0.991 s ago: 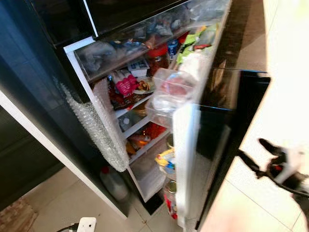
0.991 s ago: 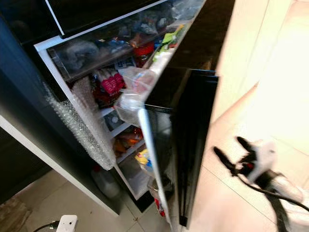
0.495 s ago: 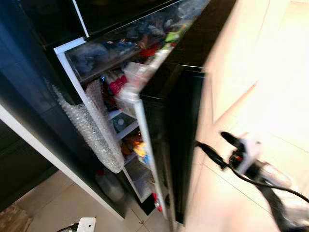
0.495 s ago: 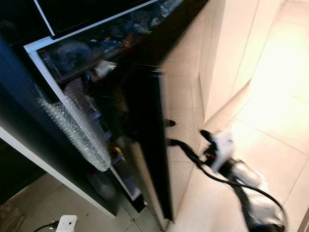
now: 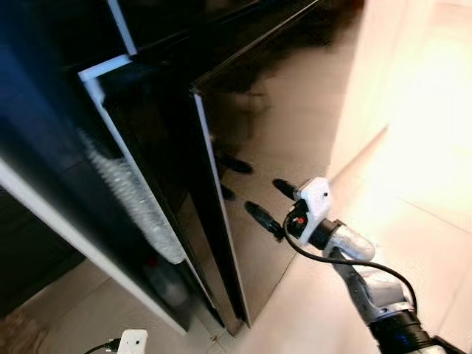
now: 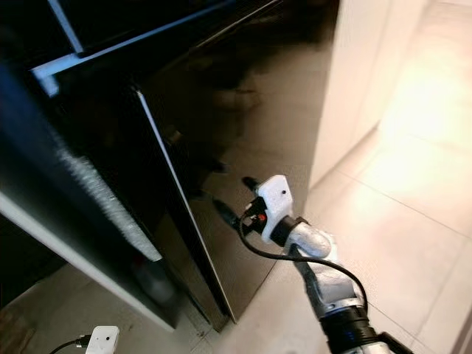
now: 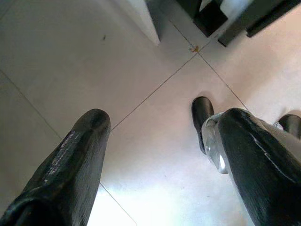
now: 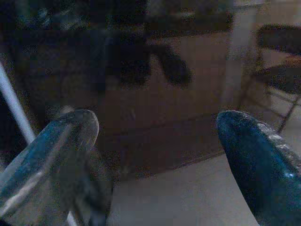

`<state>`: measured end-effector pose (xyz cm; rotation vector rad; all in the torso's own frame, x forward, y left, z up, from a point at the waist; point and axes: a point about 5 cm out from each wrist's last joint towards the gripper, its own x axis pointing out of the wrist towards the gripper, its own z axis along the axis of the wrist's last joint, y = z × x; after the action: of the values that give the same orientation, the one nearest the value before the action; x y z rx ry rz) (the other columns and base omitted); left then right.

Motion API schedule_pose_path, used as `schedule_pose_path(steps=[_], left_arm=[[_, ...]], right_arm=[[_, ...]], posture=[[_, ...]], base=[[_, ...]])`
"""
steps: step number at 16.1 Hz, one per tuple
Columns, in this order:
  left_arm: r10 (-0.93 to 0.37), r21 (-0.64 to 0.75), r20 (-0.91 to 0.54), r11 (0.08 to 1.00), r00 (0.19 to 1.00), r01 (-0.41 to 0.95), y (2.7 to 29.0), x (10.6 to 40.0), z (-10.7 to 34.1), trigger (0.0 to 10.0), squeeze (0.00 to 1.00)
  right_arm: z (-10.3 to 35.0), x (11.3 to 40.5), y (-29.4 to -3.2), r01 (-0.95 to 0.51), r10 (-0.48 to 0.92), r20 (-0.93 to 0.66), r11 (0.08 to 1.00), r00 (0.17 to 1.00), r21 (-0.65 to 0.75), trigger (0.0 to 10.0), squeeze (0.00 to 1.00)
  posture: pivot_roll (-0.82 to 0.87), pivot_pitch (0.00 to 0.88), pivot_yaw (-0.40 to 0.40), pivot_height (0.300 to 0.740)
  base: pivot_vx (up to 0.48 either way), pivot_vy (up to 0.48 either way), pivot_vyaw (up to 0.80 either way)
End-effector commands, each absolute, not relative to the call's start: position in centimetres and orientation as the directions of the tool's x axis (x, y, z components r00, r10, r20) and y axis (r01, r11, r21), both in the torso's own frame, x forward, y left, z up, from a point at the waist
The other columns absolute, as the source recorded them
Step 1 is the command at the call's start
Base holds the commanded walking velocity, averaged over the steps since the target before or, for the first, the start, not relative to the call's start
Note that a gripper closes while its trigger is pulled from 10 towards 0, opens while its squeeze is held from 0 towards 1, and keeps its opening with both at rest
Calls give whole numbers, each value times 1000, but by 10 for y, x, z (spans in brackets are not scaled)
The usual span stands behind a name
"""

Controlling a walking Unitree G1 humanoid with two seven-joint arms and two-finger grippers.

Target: Restocking fridge

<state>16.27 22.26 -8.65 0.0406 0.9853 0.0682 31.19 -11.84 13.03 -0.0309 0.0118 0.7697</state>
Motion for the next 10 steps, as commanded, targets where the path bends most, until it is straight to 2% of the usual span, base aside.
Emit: schedule_pose_path(steps=[1,4,6,8,10], left_arm=[[90,73,-844,996,528,-54,227,157,-88,10000,0],[90,72,-845,996,527,-53,226,157,-88,10000,0],[86,70,-846,996,526,-52,226,157,-89,10000,0],[85,69,-847,996,525,-50,226,156,-89,10000,0],[83,69,-848,997,524,-46,225,156,-89,10000,0]], right_arm=[[126,309,-130,-665,664,-40,746,746,-24,10000,0],[120,299,-159,-596,594,-55,803,802,-12,10000,0],[113,289,-194,-481,481,-62,877,874,15,10000,0],[109,280,-231,-315,317,-47,947,947,59,10000,0],[84,267,-286,-12,28,-116,990,993,138,10000,0]], posture=[[-87,46,101,740],[-93,51,97,740],[-98,57,90,740],[-108,57,89,740],[-108,56,85,740]], base=[[0,0,0],[0,0,0],[0,0,0],[0,0,0],[0,0,0]])
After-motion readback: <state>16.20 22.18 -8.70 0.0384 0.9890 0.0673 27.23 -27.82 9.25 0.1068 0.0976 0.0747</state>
